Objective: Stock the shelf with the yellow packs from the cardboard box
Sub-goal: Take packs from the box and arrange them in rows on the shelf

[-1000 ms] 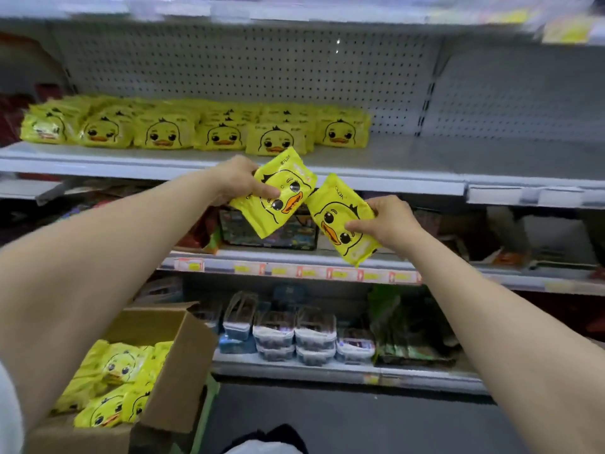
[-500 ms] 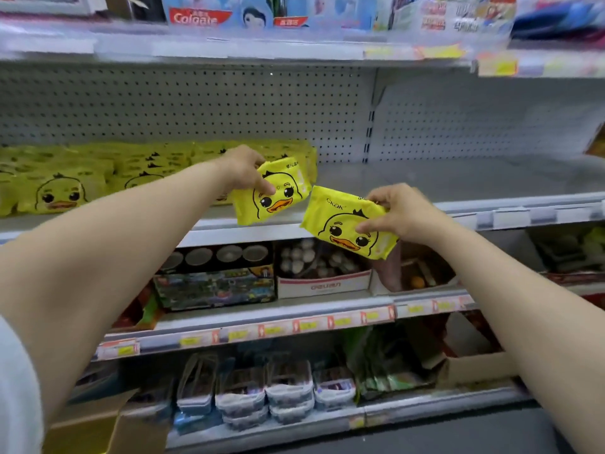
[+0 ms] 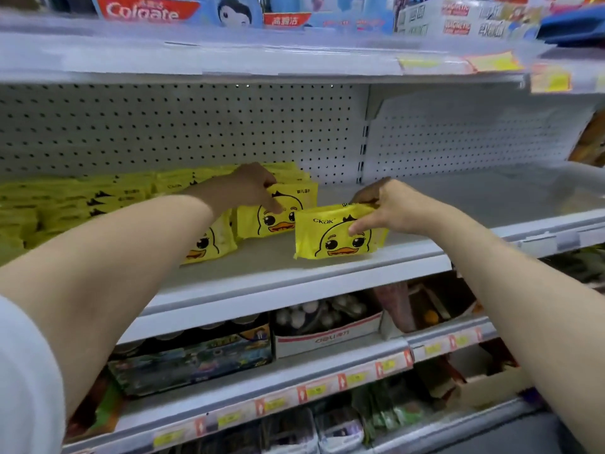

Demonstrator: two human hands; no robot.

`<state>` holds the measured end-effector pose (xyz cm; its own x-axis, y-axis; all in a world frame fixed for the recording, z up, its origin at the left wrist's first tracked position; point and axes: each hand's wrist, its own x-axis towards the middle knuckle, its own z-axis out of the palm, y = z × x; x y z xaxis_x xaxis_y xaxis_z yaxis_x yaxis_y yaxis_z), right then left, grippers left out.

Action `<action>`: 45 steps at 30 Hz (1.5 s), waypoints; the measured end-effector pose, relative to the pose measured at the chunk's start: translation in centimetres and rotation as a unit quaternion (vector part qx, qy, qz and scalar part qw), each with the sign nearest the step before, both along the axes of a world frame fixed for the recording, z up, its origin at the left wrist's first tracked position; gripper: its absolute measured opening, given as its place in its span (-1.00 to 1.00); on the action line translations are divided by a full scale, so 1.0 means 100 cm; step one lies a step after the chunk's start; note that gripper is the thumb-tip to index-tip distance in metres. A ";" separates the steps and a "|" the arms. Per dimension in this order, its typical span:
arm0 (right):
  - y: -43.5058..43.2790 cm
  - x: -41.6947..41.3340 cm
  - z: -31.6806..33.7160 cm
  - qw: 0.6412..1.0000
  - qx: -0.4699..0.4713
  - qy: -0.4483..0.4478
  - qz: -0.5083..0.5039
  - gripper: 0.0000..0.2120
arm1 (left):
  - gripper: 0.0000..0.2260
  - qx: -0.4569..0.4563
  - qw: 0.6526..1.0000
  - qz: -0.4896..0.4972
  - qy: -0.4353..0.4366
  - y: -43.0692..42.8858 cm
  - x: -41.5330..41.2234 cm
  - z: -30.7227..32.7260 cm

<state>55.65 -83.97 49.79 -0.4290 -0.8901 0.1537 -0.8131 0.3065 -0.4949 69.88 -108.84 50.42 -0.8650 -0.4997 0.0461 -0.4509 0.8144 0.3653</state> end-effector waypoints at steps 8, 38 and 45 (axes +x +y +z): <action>-0.048 -0.009 -0.004 0.998 0.053 0.014 0.010 -0.78 | -0.68 -0.044 0.998 -0.038 0.013 -0.029 -0.023 -0.015; -0.131 0.000 -0.013 0.990 -0.010 0.142 0.021 -0.27 | -0.73 -0.082 0.982 0.020 0.168 -0.034 0.005 -0.011; -0.096 0.037 -0.002 0.988 0.026 0.152 0.023 -0.25 | -0.66 -0.082 0.981 0.105 0.141 0.020 0.053 -0.010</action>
